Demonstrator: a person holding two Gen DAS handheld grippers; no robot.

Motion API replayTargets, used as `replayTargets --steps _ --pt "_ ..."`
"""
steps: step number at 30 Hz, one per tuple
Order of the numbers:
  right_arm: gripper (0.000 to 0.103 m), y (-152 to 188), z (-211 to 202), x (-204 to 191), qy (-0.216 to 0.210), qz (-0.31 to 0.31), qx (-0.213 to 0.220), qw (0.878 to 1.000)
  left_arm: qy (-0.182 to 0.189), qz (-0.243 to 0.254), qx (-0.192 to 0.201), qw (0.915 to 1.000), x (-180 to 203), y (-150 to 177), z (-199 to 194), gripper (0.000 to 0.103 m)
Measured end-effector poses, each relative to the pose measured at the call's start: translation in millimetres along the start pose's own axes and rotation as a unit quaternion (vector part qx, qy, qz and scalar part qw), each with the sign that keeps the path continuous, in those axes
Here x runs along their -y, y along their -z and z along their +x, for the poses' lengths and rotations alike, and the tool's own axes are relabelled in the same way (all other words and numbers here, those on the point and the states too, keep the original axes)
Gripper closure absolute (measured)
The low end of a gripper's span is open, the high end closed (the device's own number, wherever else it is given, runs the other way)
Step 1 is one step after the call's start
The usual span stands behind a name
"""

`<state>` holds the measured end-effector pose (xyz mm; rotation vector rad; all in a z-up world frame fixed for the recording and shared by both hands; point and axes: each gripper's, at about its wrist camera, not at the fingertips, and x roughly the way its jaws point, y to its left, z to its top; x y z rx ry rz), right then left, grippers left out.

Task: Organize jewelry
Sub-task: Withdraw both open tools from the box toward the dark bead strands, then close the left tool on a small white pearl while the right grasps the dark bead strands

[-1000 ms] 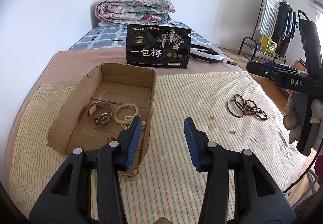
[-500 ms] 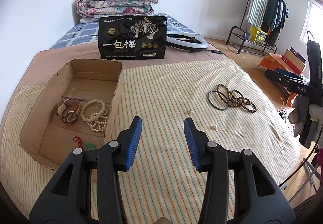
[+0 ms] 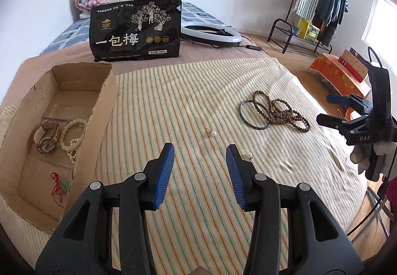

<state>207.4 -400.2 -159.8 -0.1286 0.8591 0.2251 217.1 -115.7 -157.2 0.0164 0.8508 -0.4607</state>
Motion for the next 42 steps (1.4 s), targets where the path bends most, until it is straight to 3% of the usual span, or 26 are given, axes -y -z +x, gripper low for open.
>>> replayTargets --steps 9,26,29,37,42 --pt "0.0 -1 47 0 -0.003 -0.026 -0.046 0.999 0.013 0.0 -0.024 0.9996 1 -2 34 0.059" --pt "0.001 -2 80 -1 -0.009 -0.035 -0.062 0.997 0.021 0.011 -0.046 0.9986 15 -9 89 0.059" --pt "0.004 -1 84 -5 -0.01 -0.042 -0.066 0.997 0.022 0.008 -0.054 0.9983 14 -12 97 0.071" --pt "0.006 -3 89 -6 -0.007 -0.041 -0.063 0.997 0.01 0.013 -0.055 0.9983 16 -14 110 0.077" --pt "0.009 -3 91 -6 -0.012 -0.038 -0.065 0.997 0.009 0.016 -0.057 0.9982 16 -12 112 0.088"
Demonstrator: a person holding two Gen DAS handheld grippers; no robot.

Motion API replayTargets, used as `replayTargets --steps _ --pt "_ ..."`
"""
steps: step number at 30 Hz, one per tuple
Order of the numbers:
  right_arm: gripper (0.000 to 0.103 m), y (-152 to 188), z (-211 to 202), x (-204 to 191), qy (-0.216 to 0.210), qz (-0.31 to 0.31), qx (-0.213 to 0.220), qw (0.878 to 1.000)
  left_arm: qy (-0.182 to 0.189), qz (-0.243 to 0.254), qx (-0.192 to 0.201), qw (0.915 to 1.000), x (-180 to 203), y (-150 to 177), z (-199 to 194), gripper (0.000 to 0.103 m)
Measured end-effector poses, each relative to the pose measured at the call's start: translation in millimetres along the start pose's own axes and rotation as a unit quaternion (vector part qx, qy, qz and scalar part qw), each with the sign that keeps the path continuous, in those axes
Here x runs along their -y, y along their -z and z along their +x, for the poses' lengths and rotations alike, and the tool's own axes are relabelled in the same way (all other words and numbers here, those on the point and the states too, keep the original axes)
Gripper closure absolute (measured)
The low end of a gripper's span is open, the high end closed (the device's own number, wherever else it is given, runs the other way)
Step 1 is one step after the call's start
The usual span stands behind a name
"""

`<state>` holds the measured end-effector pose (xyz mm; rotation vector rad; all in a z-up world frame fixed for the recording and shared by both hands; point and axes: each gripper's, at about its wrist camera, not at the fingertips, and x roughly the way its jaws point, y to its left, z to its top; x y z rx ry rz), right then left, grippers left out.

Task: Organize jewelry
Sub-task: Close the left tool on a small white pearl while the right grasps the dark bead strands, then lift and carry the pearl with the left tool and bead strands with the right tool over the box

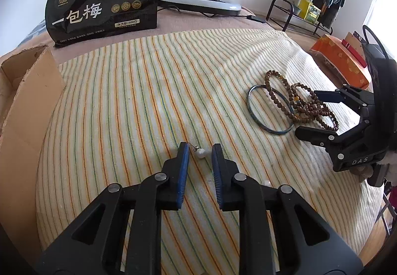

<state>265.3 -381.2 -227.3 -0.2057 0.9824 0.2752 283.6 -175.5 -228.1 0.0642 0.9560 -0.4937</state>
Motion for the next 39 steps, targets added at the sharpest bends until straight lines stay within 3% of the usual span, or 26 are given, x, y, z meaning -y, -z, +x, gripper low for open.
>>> replayTargets --steps 5,8,13,17,25,39 --pt "0.02 0 -1 -1 -0.008 0.001 -0.002 1.0 -0.002 -0.001 0.0 1.0 -1 1 1 0.096" --pt "0.033 0 -4 -3 -0.013 0.0 -0.001 1.0 -0.002 0.0 0.003 1.0 -1 2 1 0.097" --pt "0.069 3 -8 -5 -0.015 0.003 0.002 1.0 -0.003 0.0 0.004 1.0 -1 2 0 0.097" --pt "0.087 3 -11 -4 -0.019 0.014 0.005 1.0 -0.005 0.002 0.005 1.0 1 3 -2 0.097" --pt "0.093 4 -14 -5 -0.01 0.011 0.009 1.0 -0.007 0.001 0.007 1.0 1 6 -5 0.097" --pt "0.093 3 -64 2 0.025 0.053 0.099 0.993 -0.012 0.005 0.031 0.9994 4 9 -27 0.097"
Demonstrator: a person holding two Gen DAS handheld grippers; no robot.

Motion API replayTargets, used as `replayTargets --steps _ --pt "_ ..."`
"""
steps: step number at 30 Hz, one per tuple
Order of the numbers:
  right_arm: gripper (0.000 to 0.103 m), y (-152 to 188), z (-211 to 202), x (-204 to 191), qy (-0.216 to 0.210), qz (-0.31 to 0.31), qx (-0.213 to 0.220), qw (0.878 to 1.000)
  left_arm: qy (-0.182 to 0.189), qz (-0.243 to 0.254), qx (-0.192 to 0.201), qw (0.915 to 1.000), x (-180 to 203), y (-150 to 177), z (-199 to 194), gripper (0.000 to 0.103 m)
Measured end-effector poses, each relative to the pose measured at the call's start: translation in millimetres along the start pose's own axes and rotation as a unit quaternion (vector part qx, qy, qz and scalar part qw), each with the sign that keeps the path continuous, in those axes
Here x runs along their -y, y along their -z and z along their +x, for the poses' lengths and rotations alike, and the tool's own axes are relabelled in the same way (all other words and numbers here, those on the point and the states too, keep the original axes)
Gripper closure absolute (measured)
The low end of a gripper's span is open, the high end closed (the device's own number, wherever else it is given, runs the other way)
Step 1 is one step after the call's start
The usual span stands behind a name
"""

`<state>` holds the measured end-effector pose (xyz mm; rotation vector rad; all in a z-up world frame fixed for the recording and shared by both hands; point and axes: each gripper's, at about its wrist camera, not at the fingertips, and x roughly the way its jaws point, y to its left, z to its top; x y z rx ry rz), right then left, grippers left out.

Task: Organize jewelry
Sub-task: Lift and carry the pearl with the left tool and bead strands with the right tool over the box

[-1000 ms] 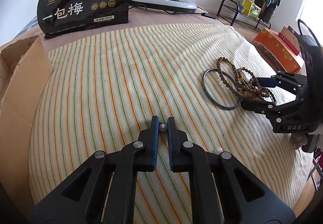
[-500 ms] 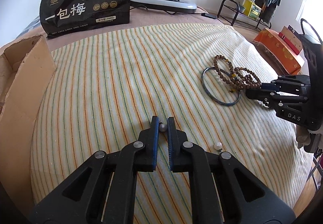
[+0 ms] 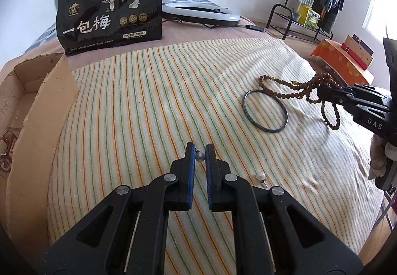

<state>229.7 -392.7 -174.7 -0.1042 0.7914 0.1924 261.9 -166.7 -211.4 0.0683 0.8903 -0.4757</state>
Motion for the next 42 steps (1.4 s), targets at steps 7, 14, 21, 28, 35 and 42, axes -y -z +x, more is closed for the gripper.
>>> replayTargets --steps 7,14,21,28,35,42 --pt "0.093 -15 -37 -6 0.005 0.006 0.041 0.999 -0.001 0.008 0.024 0.9997 4 -1 -30 0.097" --pt "0.093 -33 -77 -18 0.006 -0.001 0.075 0.997 -0.001 0.008 0.05 0.9987 0 -2 -69 0.097" --pt "0.093 -53 -116 -34 0.004 -0.015 0.106 0.994 -0.007 0.004 0.075 0.9971 -9 0 -109 0.097" --pt "0.093 -68 -146 -61 0.003 -0.037 0.128 0.991 -0.018 -0.004 0.096 0.9952 -21 6 -147 0.097" --pt "0.093 -84 -164 -92 -0.011 -0.054 0.144 0.988 -0.035 -0.011 0.111 0.9931 -40 13 -179 0.097" --pt "0.093 -105 -164 -128 -0.036 -0.071 0.156 0.985 -0.059 -0.025 0.124 0.9902 -70 20 -206 0.097"
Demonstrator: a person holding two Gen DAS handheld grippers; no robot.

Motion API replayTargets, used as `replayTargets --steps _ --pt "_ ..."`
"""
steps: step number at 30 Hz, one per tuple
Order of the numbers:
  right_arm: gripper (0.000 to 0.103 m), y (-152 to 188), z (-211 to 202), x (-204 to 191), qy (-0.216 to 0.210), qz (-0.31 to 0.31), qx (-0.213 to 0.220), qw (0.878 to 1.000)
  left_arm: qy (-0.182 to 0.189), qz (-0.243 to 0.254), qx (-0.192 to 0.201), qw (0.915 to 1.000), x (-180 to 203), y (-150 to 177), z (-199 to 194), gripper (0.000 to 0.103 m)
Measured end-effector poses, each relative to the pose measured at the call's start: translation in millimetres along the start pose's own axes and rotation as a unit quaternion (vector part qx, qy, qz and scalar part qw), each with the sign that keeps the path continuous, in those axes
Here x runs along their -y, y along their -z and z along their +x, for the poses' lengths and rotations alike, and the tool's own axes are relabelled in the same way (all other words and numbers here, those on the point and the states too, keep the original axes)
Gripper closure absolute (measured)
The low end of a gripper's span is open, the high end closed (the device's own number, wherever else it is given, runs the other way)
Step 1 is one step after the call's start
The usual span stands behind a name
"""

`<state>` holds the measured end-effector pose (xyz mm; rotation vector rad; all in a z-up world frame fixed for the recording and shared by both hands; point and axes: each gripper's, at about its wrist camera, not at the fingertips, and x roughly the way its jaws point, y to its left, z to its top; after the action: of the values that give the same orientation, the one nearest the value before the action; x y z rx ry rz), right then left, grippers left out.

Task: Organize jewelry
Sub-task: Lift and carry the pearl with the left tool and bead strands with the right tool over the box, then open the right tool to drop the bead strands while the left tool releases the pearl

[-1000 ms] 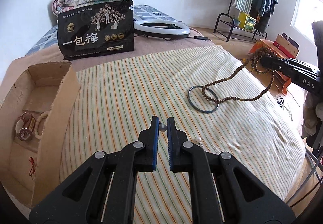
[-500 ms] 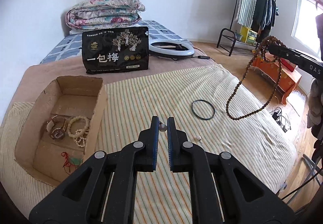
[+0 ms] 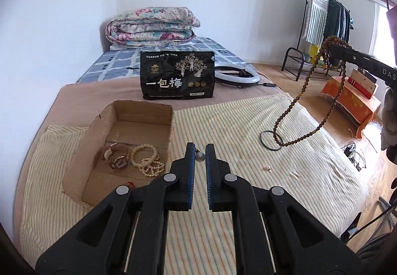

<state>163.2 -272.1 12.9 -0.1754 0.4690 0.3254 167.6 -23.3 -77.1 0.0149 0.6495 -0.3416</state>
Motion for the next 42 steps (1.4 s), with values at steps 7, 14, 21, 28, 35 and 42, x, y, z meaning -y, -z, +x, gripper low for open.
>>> replayTargets --steps 7,14,21,28,35,42 --pt "0.093 -26 18 -38 -0.03 -0.019 0.012 0.999 -0.033 -0.021 0.007 0.9992 -43 -1 -15 0.097" --pt "0.093 -43 42 -70 -0.057 -0.028 0.017 0.998 -0.06 -0.042 0.006 0.9973 -82 4 -20 0.097" --pt "0.093 -56 67 -95 -0.078 -0.032 0.019 0.996 -0.074 -0.06 -0.001 0.9955 -110 9 -17 0.097" --pt "0.093 -75 97 -110 -0.094 -0.028 0.022 0.995 -0.076 -0.066 -0.009 0.9949 -125 13 -8 0.097" --pt "0.093 -86 130 -122 -0.102 -0.026 0.019 0.994 -0.072 -0.075 -0.018 0.9945 -136 17 6 0.097" --pt "0.093 -81 173 -126 -0.099 -0.021 -0.005 0.995 -0.066 -0.084 -0.029 0.9938 -144 24 20 0.097"
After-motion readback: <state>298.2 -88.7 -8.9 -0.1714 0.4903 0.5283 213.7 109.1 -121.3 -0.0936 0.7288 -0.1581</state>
